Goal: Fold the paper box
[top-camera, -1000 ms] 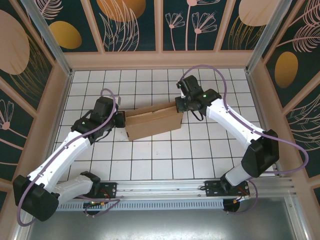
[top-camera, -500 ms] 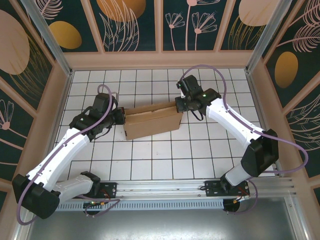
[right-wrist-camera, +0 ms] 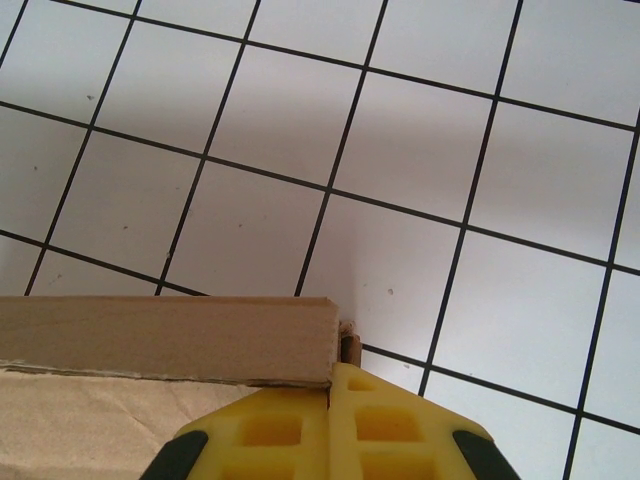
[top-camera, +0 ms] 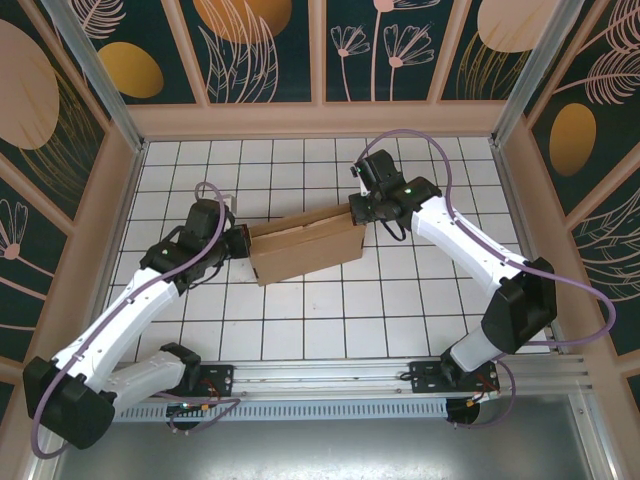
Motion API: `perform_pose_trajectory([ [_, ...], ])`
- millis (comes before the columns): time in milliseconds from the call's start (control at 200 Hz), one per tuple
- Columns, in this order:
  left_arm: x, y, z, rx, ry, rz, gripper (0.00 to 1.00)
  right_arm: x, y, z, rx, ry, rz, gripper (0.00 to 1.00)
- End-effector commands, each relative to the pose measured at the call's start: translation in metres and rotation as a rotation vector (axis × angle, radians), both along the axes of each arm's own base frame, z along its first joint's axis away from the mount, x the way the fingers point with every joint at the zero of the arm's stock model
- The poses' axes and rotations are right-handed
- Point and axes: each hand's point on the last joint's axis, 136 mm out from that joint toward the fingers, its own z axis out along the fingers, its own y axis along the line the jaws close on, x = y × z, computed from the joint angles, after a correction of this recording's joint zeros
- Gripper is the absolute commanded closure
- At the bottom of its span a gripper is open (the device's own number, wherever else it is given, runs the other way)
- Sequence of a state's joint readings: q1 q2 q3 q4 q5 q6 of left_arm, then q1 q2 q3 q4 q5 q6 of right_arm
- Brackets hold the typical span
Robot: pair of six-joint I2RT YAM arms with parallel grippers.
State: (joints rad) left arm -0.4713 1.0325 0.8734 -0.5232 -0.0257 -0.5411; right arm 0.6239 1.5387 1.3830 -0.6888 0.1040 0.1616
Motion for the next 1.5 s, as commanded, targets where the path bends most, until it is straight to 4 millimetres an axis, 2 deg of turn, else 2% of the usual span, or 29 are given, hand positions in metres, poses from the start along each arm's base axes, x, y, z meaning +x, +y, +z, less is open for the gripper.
perform_pose_trajectory([
  [0, -0.011, 0.001, -0.019, -0.021, 0.054, 0.010, 0.96, -0.008, 0.001, -0.020, -0.032, 0.053, 0.028, 1.00],
  [290, -0.015, 0.012, -0.031, 0.052, 0.070, 0.022, 0.97, -0.011, 0.000, -0.017, -0.019, 0.018, 0.046, 1.00],
  [455, -0.019, 0.014, -0.034, 0.067, 0.085, 0.015, 0.98, -0.014, -0.003, -0.022, -0.017, -0.011, 0.064, 1.00],
  [606, -0.025, 0.009, -0.041, 0.034, 0.112, -0.002, 1.00, -0.017, -0.003, -0.025, 0.013, -0.034, 0.058, 1.00],
  [886, -0.031, 0.002, -0.051, 0.012, 0.129, -0.041, 1.00, -0.022, -0.009, -0.009, 0.102, -0.164, 0.038, 1.00],
  [1111, -0.036, -0.003, -0.049, 0.019, 0.095, -0.089, 1.00, -0.033, -0.019, -0.029, 0.127, -0.157, 0.001, 1.00],
  [1311, -0.039, -0.004, -0.052, 0.038, 0.062, -0.089, 1.00, -0.044, -0.019, -0.013, 0.268, -0.291, 0.003, 1.00],
  [1496, -0.039, 0.000, -0.057, 0.093, 0.052, -0.070, 1.00, -0.048, -0.021, -0.010, 0.280, -0.337, 0.026, 0.99],
])
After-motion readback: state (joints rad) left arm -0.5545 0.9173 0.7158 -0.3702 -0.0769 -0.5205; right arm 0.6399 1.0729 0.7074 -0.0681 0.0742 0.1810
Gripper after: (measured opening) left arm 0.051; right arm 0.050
